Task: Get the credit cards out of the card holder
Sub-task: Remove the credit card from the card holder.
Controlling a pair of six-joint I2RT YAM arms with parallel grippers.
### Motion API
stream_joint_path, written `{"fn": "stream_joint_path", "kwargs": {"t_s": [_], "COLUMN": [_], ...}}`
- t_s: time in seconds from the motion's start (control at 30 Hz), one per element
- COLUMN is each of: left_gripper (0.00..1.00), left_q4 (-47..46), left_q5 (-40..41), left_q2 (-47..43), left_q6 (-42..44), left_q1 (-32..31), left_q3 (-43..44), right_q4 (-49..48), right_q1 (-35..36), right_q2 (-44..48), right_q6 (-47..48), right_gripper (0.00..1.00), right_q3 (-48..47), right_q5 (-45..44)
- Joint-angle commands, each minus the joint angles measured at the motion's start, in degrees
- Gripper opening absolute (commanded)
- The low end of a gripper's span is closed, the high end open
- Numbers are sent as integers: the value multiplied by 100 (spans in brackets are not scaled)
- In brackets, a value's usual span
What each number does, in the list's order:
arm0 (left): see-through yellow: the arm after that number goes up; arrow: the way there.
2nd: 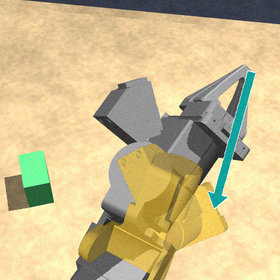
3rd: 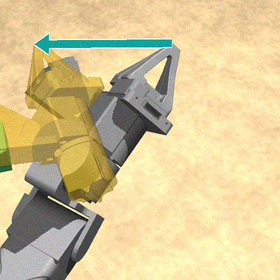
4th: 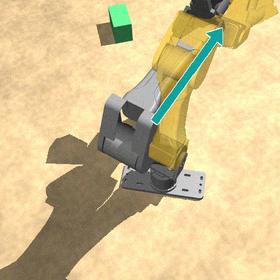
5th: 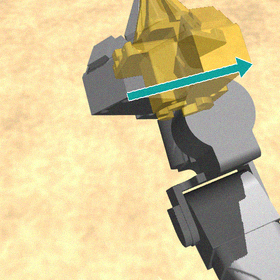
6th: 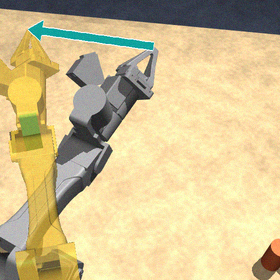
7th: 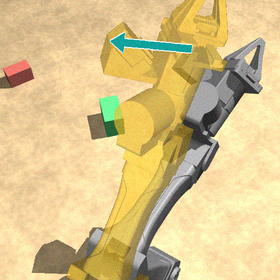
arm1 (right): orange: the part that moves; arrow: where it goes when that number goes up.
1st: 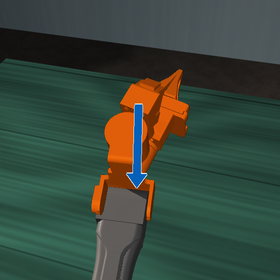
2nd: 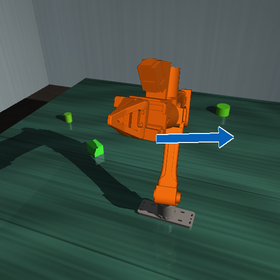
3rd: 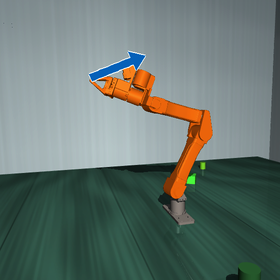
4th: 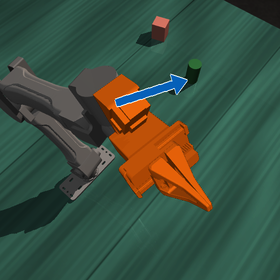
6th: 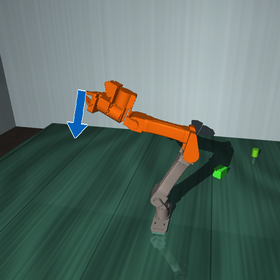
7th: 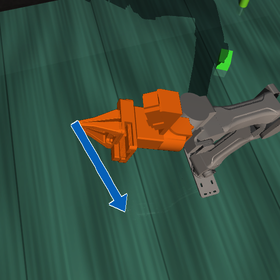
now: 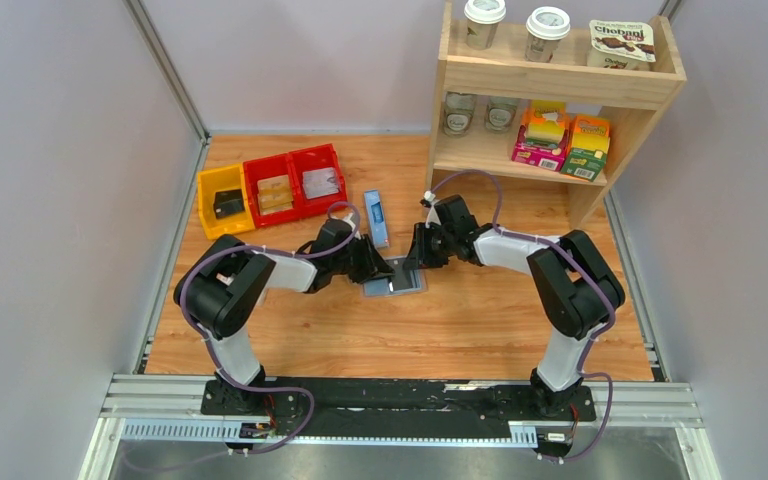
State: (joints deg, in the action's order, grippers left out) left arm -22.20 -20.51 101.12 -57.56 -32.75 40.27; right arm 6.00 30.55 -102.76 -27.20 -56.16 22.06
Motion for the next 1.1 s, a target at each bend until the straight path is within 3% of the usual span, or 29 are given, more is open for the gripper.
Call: {"fn": "stream_joint_path", "kwargs": {"t_s": [0.0, 0.47, 1.07], "left_gripper": [31, 13, 9], "left_q4": [-540, -2008, -585], "left_q5": [-146, 65, 250], "left_q2": [22, -295, -901], "left_q6": [-115, -713, -440], "left_q1": [-29, 50, 269], "left_q3": [-142, -881, -1056], "right_q4": [-90, -64, -29], "right_q1": [92, 92, 83], "right_q2": [-183, -262, -517], "right_q6": [-110, -31, 83], "right_gripper": [27, 27, 25], "right_q3": [114, 202, 193], "right_q5": [193, 9, -220]}}
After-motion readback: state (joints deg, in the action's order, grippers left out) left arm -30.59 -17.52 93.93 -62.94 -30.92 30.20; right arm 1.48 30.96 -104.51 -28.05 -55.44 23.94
